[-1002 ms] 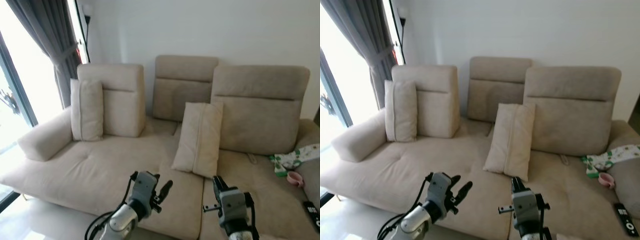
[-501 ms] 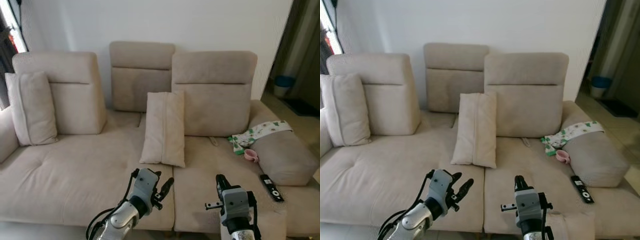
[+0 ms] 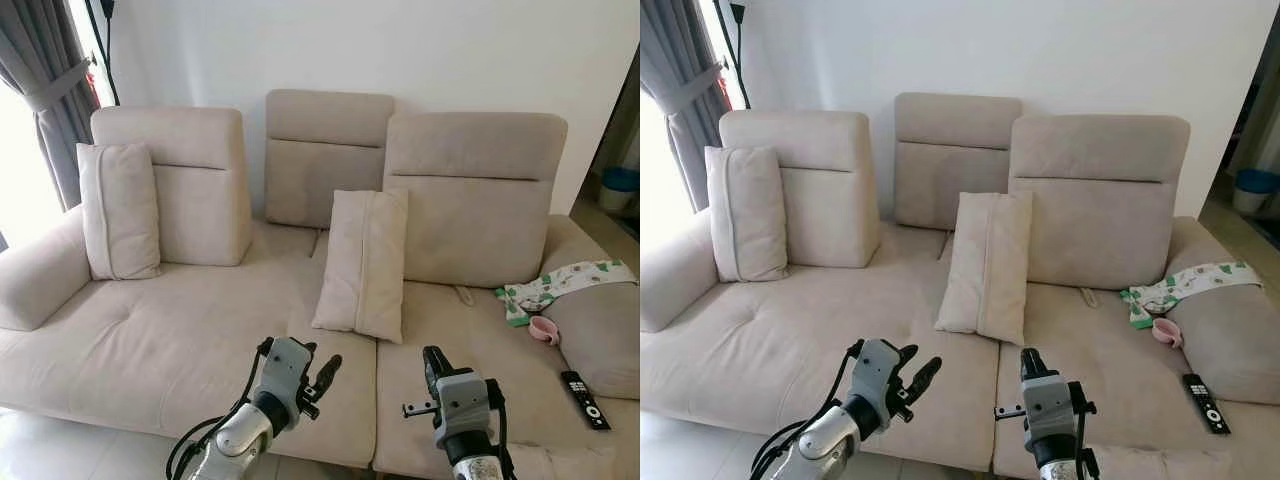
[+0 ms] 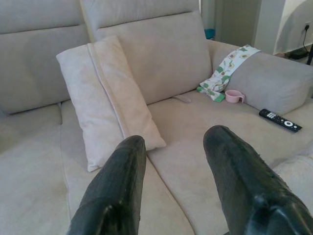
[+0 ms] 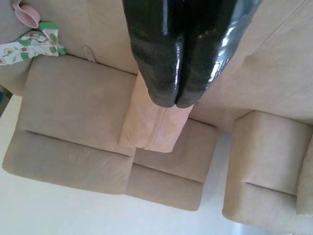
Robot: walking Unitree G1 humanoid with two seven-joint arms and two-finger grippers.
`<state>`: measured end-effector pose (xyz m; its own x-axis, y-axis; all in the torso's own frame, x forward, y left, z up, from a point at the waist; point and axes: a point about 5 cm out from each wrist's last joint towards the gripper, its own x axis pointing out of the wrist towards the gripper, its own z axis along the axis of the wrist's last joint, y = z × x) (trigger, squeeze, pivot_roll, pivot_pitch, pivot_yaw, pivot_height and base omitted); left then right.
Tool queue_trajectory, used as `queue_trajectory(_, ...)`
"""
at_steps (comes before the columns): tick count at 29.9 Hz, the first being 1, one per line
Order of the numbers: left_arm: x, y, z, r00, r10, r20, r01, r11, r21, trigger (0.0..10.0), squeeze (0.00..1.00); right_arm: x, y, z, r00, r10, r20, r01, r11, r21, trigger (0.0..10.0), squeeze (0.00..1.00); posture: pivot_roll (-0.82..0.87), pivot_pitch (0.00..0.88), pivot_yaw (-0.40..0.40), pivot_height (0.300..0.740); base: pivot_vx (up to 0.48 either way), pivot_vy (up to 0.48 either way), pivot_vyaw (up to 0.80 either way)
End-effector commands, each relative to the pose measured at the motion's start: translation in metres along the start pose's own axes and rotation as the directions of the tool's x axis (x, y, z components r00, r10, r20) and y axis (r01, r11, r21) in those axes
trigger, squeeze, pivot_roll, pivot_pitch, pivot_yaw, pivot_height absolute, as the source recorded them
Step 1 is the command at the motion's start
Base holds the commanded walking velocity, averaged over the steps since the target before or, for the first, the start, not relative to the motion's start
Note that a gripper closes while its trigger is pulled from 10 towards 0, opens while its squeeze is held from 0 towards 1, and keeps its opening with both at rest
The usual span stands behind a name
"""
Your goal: Move the pillow to the sofa from floor
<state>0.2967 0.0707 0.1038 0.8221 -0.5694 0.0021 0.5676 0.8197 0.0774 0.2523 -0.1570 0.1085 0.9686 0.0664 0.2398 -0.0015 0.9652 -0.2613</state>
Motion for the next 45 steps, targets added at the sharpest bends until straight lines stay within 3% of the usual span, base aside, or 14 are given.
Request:
queue_trajectory(1, -0.0012, 0.0026, -0.0025, 1.000, 0.009, -0.003, -0.009, 1.000, -0.019, 10.0, 0.00, -0.0027, 0.0009, -0.0045, 1.000, 0.000, -0.023, 0.000, 1.000, 0.008, 10.0, 0.00, -0.12, 0.000, 0.038, 0.740, 0.000, 0.000, 0.00)
queue_trajectory(10, -0.0015, 0.0035, -0.0027, 1.000, 0.005, -0.006, -0.005, 1.000, -0.020, 10.0, 0.00, -0.0032, -0.0036, -0.0081, 0.998, -0.038, -0.050, 0.039, 0.999, 0.017, 10.0, 0.00, -0.12, 0.000, 0.041, 0.740, 0.000, 0.000, -0.15)
queue_trajectory(45, -0.0047, 0.0013, -0.0048, 1.000, -0.014, -0.007, 0.013, 1.000, -0.024, 10.0, 0.00, -0.0067, 0.0000, -0.0094, 0.999, -0.007, -0.052, 0.008, 1.000, 0.020, 10.0, 0.00, -0.12, 0.000, 0.038, 0.740, 0.000, 0.000, -0.02)
